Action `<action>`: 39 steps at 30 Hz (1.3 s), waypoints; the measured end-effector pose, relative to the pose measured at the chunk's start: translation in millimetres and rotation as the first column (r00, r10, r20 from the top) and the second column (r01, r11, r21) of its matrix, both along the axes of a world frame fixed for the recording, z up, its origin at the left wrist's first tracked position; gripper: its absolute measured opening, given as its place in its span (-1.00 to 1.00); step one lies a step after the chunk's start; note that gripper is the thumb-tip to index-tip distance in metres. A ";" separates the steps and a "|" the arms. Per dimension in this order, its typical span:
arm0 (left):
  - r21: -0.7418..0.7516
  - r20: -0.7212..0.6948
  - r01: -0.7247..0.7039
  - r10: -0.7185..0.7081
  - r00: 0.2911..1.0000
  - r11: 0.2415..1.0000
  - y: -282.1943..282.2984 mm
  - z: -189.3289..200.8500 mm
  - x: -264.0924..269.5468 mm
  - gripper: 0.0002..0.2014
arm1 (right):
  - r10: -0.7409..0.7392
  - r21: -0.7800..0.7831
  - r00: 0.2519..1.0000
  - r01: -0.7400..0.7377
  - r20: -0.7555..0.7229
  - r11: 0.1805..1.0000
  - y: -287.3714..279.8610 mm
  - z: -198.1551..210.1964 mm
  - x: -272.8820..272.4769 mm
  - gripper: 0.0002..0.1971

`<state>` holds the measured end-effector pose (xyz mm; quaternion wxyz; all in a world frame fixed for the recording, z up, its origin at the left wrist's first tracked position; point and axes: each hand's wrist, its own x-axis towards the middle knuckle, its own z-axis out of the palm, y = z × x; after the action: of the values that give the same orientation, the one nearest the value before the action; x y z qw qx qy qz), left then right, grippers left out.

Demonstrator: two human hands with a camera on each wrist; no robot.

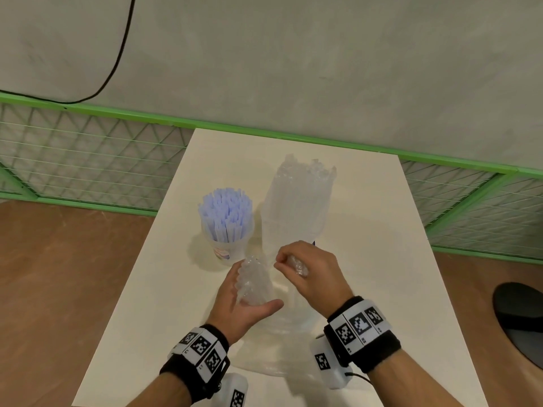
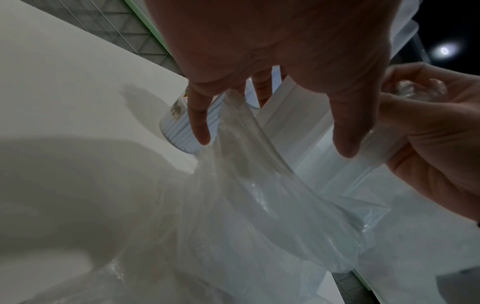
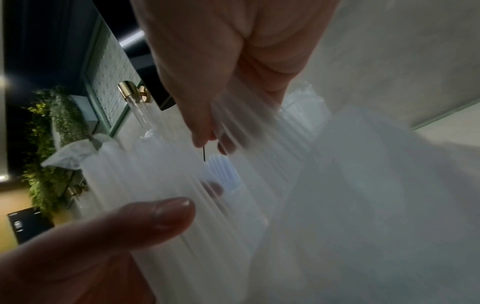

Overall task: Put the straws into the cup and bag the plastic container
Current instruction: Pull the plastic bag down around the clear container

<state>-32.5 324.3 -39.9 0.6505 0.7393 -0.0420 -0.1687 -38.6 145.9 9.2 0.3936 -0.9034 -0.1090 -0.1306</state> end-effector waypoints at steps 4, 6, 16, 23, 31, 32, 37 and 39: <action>-0.009 -0.012 -0.025 0.025 1.000 1.000 -1.9 3.2 -1.1 -0.23 | 0.162 -0.008 0.978 -0.164 -0.132 0.986 3.0 1.5 8.6 -0.68; -0.003 -0.005 -0.023 0.023 1.000 1.000 -1.8 4.0 -1.1 -0.26 | 0.184 0.001 0.968 -0.187 -0.168 0.982 2.1 1.1 10.1 -0.64; 0.033 0.006 -0.011 0.011 1.000 0.999 1.2 2.3 -0.9 -0.28 | 0.003 0.022 0.989 0.000 -0.148 1.000 -11.4 -13.1 1.3 -0.87; 0.024 -0.007 -0.044 0.044 0.999 0.999 0.6 -0.7 -0.2 -0.27 | -0.127 0.009 0.989 0.127 0.073 0.992 -23.4 38.1 14.3 -0.89; 0.035 -0.008 -0.047 0.047 0.999 0.998 1.0 2.9 -1.3 -0.32 | -0.348 0.558 0.837 0.062 0.422 0.828 -64.1 172.9 56.2 -0.78; 0.032 -0.009 -0.043 0.044 0.999 0.999 0.6 3.8 -1.3 -0.32 | -0.338 0.562 0.851 0.061 0.402 0.825 -67.9 170.0 66.0 -0.78; -0.007 -0.038 -0.050 0.049 0.998 0.999 1.3 1.1 -1.3 -0.26 | -0.274 0.397 0.948 0.193 0.159 0.897 -74.2 122.2 106.0 -0.82; -0.027 -0.059 -0.061 0.059 0.997 0.998 1.4 -1.7 -1.0 -0.23 | -0.235 0.149 0.960 0.213 0.150 0.966 -74.6 102.2 116.4 -0.85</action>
<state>-33.6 325.7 -41.5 0.6668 0.7256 -0.0035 -0.1698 77.8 71.3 111.5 0.4244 -0.8679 -0.0294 -0.2564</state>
